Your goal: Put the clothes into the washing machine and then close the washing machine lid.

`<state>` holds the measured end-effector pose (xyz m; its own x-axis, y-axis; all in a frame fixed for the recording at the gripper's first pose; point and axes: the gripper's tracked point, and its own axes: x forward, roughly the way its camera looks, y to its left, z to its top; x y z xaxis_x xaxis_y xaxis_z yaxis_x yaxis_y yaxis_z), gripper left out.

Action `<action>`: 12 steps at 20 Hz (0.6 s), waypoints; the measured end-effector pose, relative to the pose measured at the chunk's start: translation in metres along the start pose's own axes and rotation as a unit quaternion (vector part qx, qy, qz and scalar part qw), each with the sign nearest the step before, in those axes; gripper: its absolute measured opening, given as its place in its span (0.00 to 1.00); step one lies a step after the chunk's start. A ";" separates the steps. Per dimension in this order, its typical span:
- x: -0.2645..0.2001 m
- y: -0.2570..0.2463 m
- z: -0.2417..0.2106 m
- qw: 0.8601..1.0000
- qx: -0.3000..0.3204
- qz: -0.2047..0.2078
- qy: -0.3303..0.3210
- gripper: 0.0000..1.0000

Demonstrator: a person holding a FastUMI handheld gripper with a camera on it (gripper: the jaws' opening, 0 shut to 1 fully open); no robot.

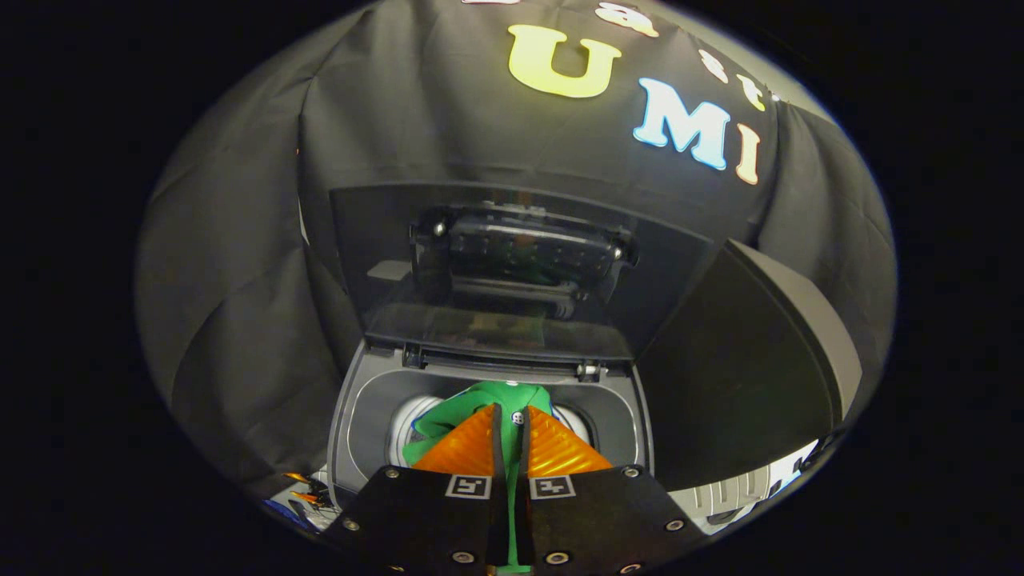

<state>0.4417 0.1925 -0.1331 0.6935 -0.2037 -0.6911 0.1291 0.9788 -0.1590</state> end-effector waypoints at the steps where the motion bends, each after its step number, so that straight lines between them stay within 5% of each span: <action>1: 0.006 0.002 -0.009 1.000 0.000 0.001 0.009 0.03; 12: 0.062 0.020 -0.040 0.998 0.020 0.024 0.063 0.03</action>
<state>0.4593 0.1982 -0.2074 0.6049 -0.1561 -0.7809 0.1277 0.9869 -0.0983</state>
